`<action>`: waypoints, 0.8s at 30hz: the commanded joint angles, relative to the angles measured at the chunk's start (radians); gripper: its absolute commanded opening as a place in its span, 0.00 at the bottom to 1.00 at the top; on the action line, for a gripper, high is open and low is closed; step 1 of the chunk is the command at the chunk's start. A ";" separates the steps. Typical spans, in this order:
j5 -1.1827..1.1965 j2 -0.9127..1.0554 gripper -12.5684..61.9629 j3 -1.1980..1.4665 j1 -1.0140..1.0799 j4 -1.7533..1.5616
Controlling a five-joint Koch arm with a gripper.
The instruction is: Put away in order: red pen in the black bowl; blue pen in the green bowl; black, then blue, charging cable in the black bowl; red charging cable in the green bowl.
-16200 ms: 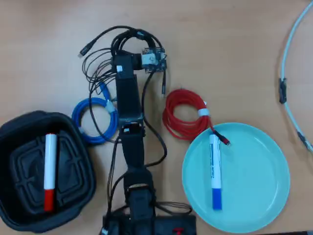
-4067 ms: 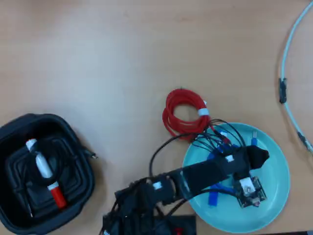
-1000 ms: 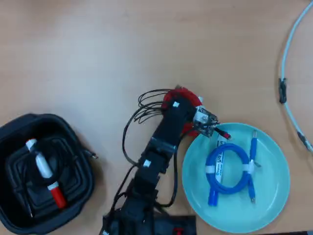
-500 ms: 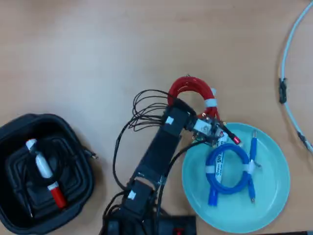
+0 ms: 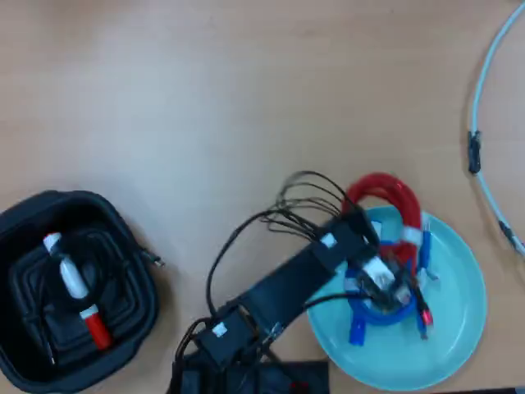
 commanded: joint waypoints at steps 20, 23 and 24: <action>0.087 0.055 0.09 -0.091 0.249 -0.011; 0.089 0.061 0.09 -0.092 0.239 -0.014; 0.089 0.063 0.09 -0.094 0.233 -0.014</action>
